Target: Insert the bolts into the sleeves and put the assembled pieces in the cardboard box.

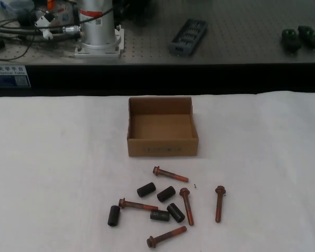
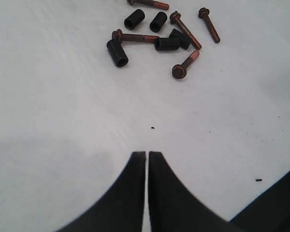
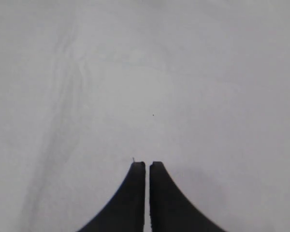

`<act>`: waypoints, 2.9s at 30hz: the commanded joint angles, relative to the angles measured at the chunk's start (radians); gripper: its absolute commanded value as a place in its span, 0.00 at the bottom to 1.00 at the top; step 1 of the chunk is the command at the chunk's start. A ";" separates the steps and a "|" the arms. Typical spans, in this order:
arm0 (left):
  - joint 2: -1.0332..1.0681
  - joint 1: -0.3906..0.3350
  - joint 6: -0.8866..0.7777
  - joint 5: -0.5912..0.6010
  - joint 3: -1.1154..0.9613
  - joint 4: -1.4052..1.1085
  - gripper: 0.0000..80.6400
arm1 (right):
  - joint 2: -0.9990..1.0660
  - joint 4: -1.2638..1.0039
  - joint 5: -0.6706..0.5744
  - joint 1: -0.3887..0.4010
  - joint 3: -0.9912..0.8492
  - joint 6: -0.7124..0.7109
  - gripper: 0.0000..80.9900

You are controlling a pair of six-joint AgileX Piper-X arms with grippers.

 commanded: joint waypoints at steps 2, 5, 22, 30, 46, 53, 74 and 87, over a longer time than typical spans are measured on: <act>-0.004 0.000 -0.009 0.010 -0.011 -0.003 0.03 | 0.002 0.006 -0.005 -0.004 -0.005 -0.009 0.04; -0.004 0.000 -0.006 0.010 -0.011 -0.003 0.03 | 0.002 0.006 -0.005 -0.004 -0.005 -0.009 0.04; -0.004 0.000 0.018 -0.047 -0.011 -0.047 0.03 | 0.002 -0.030 -0.005 -0.004 -0.005 -0.009 0.04; -0.004 0.000 -0.018 -0.042 -0.011 -0.051 0.03 | 0.002 -0.175 -0.008 -0.004 -0.005 -0.009 0.04; 0.162 0.000 -0.223 -0.149 -0.011 -0.139 0.01 | 0.055 -0.279 -0.329 -0.004 -0.006 0.557 0.04; 0.380 0.000 -0.223 -0.247 -0.063 -0.155 0.01 | 0.326 -0.268 -0.359 -0.004 -0.137 0.567 0.04; 0.984 -0.096 -0.250 -0.274 -0.453 -0.236 0.01 | 1.031 -0.291 -0.514 0.223 -0.632 0.325 0.04; 1.377 -0.316 -0.290 -0.441 -0.761 -0.109 0.01 | 1.089 -0.243 -0.514 0.324 -0.671 0.318 0.04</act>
